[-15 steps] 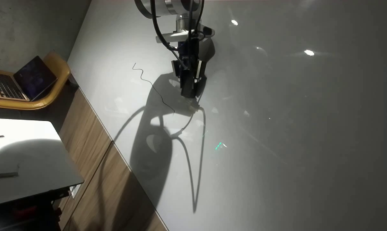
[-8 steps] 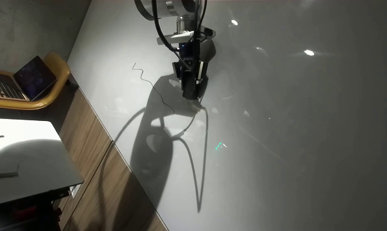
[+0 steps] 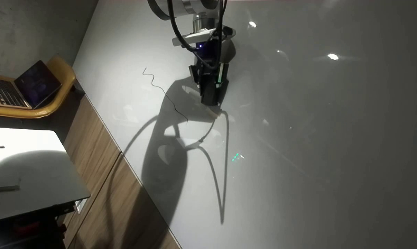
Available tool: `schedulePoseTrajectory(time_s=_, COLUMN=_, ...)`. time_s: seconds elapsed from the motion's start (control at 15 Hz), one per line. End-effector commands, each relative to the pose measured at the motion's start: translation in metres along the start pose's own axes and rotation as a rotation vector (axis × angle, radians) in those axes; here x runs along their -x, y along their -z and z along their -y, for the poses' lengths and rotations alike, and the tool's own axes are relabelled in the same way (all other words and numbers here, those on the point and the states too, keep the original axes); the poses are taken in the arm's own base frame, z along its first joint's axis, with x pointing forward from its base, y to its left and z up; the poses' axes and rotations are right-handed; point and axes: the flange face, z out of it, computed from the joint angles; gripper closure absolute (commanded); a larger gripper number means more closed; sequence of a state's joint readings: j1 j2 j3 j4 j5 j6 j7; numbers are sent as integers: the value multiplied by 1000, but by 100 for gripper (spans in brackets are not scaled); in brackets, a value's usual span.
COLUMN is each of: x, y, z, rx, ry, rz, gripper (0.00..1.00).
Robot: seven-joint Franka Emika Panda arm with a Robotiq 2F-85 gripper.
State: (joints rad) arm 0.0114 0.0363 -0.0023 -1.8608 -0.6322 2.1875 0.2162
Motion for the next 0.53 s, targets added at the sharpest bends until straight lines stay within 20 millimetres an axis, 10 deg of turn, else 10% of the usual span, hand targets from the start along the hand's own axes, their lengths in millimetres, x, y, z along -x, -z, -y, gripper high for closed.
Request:
schedulePoseTrajectory(time_s=0.0, x=-36, y=31, z=-14, rx=0, ry=-27, rz=-96, gripper=68)
schedulePoseTrajectory(time_s=0.47, x=-44, y=38, z=23, rx=-81, ry=-73, rz=-85, gripper=68)
